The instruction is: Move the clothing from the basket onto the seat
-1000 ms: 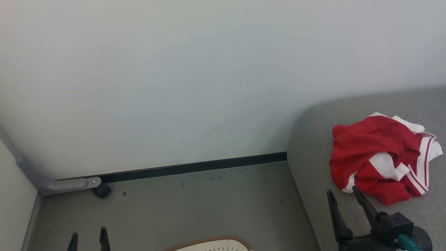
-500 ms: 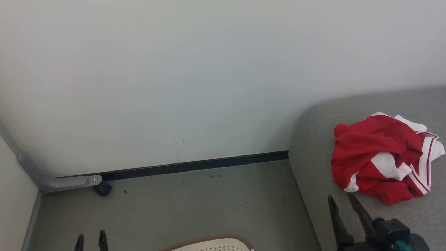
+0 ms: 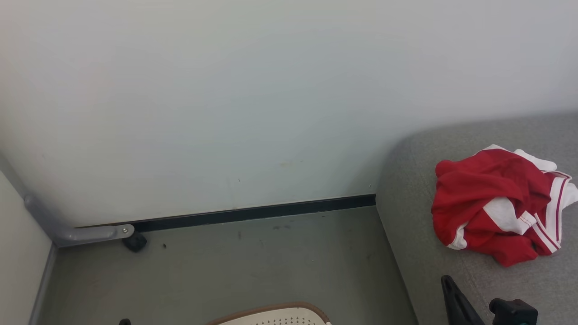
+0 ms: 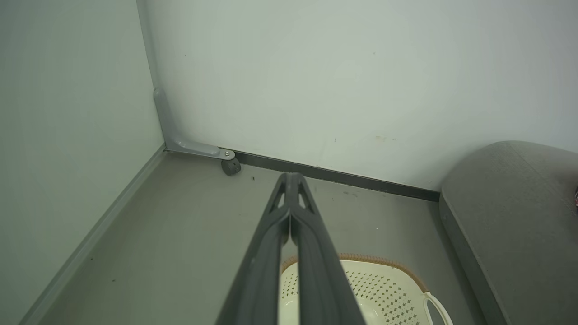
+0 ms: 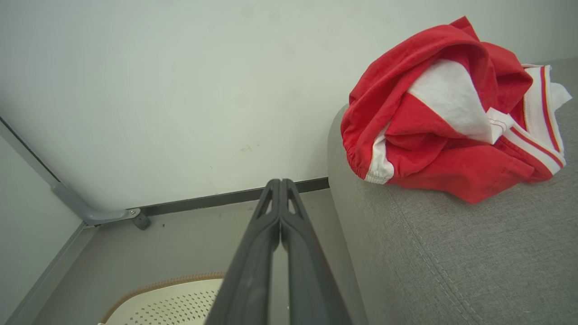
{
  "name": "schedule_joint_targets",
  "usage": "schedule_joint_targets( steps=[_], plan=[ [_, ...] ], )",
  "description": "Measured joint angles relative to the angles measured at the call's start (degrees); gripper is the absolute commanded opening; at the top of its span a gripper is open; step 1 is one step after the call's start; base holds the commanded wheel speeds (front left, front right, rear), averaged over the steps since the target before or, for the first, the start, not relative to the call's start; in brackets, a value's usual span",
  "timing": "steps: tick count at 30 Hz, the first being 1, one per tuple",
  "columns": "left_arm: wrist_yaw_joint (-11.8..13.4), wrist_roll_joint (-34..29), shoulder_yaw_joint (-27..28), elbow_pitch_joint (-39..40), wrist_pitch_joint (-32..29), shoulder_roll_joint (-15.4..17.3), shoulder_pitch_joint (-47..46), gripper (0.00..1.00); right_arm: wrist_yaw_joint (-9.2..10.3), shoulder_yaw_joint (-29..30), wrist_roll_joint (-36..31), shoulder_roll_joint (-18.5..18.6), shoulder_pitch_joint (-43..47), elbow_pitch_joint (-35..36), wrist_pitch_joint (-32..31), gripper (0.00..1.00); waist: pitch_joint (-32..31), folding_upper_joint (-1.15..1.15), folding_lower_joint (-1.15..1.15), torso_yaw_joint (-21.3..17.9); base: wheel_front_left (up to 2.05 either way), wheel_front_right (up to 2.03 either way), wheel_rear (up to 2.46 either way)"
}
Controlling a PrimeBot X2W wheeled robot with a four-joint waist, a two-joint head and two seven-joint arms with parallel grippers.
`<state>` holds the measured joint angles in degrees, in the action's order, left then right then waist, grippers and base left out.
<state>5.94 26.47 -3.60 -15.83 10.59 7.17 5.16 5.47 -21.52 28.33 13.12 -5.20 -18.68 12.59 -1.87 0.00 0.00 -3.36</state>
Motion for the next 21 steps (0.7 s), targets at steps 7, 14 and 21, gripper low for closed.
schedule_joint_targets(
  steps=[7,14,21],
  plan=[
    [-1.0,4.8,0.8,-0.2,-1.3,-0.2,-0.2,0.00,-0.91,2.0,4.4,-0.7,0.0,0.0,-1.5,0.00,0.1,0.00,0.00,0.2,0.00,0.00,0.00],
    [-2.0,9.8,1.4,-0.3,-2.7,-0.5,-1.0,0.00,-1.82,4.3,9.3,-1.6,0.0,0.0,-3.0,0.00,0.3,0.00,0.00,0.5,0.00,0.00,0.00],
    [-3.0,14.9,2.1,-0.3,-4.0,-1.1,-1.5,0.00,-2.58,6.7,14.4,-2.3,0.0,0.0,-4.6,0.00,0.4,0.00,0.00,0.8,0.00,0.00,0.00]
  ],
)
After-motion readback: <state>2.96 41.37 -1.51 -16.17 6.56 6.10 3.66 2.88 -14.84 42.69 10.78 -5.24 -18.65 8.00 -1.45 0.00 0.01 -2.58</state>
